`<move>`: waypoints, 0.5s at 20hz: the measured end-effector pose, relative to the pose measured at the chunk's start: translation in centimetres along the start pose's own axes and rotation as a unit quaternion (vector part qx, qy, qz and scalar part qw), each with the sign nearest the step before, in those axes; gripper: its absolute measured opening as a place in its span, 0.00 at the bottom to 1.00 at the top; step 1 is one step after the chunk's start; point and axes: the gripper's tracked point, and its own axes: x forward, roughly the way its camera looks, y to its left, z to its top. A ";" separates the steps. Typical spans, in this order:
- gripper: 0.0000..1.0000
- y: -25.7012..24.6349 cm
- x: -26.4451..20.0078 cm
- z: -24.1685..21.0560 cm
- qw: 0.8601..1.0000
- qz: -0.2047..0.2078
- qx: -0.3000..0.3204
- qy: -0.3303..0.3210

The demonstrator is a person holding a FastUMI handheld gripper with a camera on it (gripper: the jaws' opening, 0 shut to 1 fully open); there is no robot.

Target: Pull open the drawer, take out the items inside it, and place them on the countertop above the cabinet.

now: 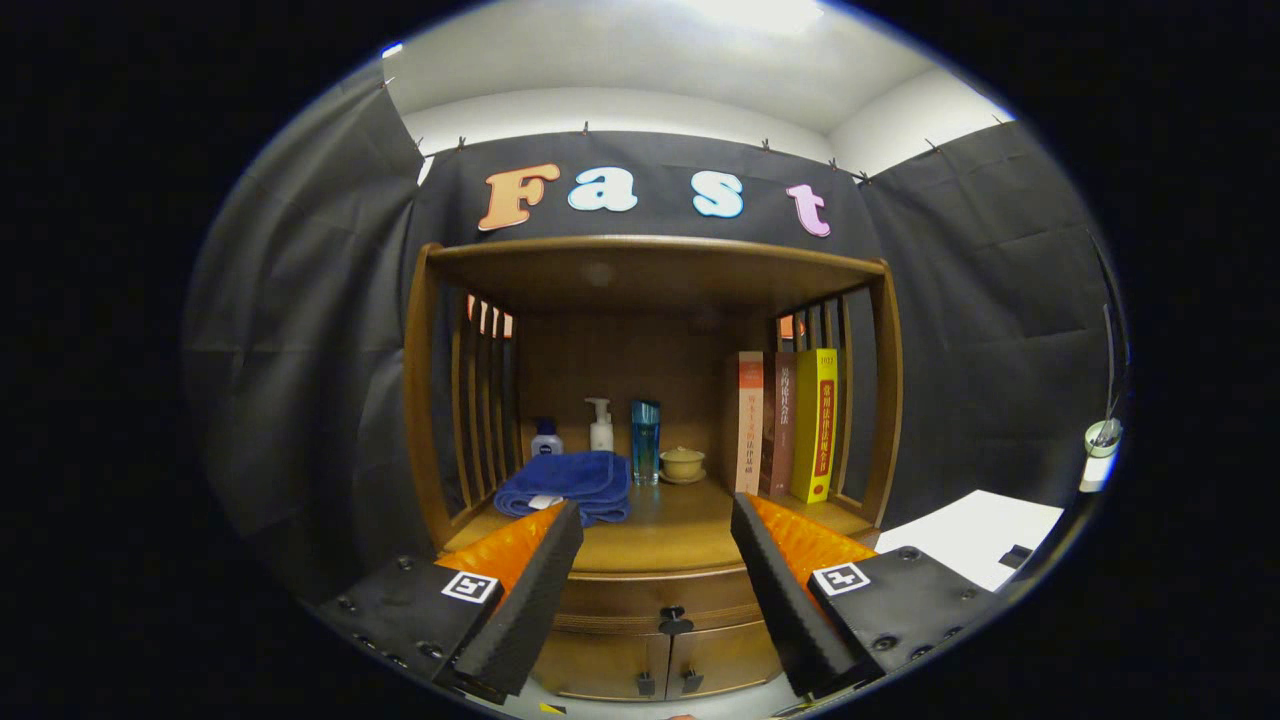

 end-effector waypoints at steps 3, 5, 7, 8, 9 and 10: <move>0.98 0.2 1.0 -4.4 0.999 0.002 -0.031 0.011; 0.98 0.3 2.0 -8.2 0.999 0.008 -0.037 0.037; 0.98 0.4 2.9 -12.0 0.997 0.009 -0.013 0.071; 0.98 0.2 3.1 -13.6 0.997 0.006 -0.002 0.083; 0.98 -0.3 3.3 -14.9 0.995 0.000 0.004 0.095; 0.98 -0.8 3.6 -16.3 0.994 -0.008 0.006 0.109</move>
